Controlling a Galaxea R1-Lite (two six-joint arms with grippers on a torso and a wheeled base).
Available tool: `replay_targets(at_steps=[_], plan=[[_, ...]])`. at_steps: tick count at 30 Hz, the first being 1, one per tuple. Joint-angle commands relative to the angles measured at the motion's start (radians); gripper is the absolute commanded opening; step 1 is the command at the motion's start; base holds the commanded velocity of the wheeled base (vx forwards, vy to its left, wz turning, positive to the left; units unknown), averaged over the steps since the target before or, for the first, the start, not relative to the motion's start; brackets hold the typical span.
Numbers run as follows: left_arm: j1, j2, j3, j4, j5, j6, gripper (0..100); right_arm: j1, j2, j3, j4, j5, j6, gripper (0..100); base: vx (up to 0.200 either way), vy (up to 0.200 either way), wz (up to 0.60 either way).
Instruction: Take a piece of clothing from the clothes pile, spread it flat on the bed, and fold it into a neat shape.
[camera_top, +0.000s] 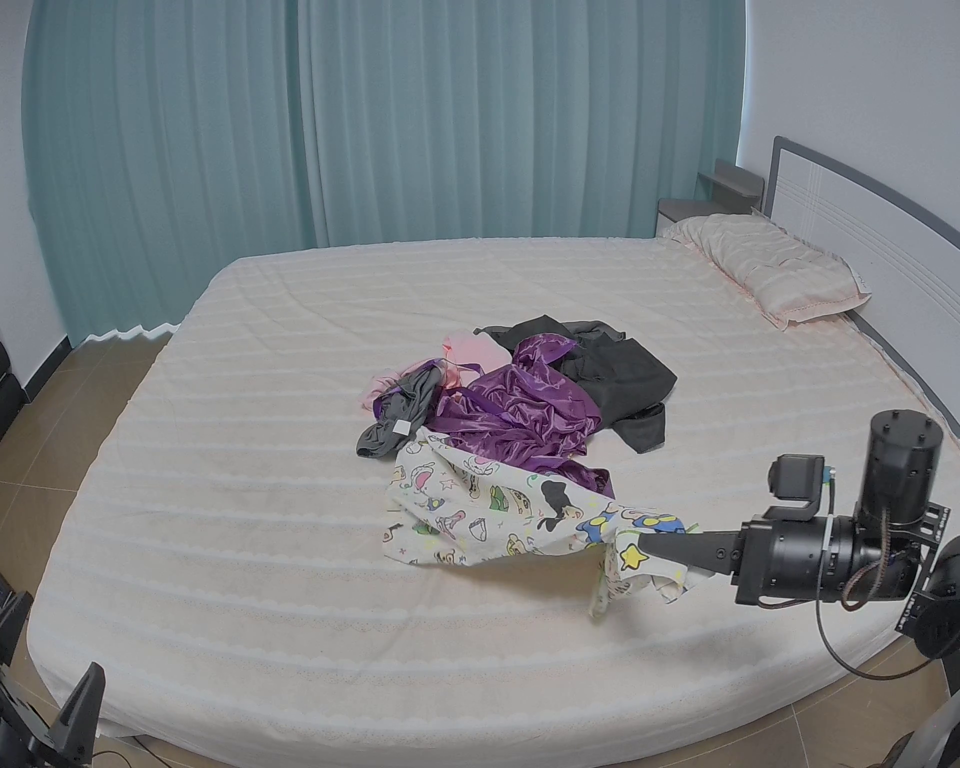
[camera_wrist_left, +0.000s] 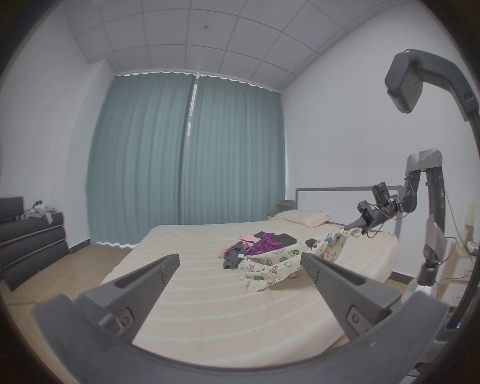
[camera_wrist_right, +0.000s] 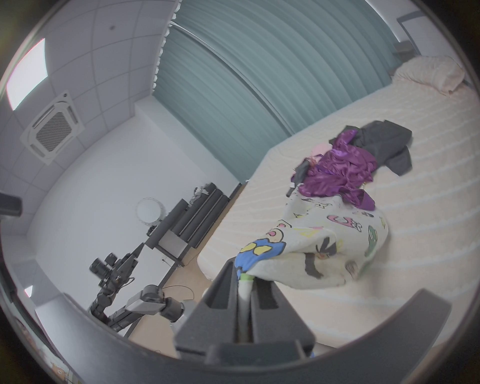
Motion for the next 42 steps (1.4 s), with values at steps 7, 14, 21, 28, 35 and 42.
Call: replay_targets(at_steps=[7, 14, 21, 28, 35, 42], plan=[[-0.236, 1.006, -0.160, -0.244, -0.171, 0.206, 100, 0.067, -0.186, 0.027, -0.021, 0.048, 0.004, 0, 0.000, 0.000, 0.00], [-0.428, 1.486, -0.120, -0.600, -0.001, 0.142, 100, 0.066, -0.146, 0.000, -0.022, 0.048, 0.004, 0, 0.000, 0.000, 0.00], [-0.594, 1.833, -0.100, -0.924, 0.065, -0.041, 100, 0.066, -0.110, -0.034, -0.030, 0.049, 0.004, 0, 0.000, 0.000, 0.00], [-0.604, 2.122, -0.105, -1.243, 0.102, -0.057, 100, 0.066, -0.096, -0.077, -0.030, 0.046, 0.005, 0, 0.000, 0.000, 0.00], [-0.603, 2.208, -0.159, -1.275, 0.094, -0.103, 100, 0.066, -0.091, -0.122, -0.027, 0.039, 0.007, 0, 0.000, 0.000, 0.00], [-0.603, 2.245, -0.232, -1.275, 0.094, -0.142, 100, 0.066, -0.091, -0.140, -0.025, 0.039, 0.007, 0, 0.000, 0.000, 0.00]])
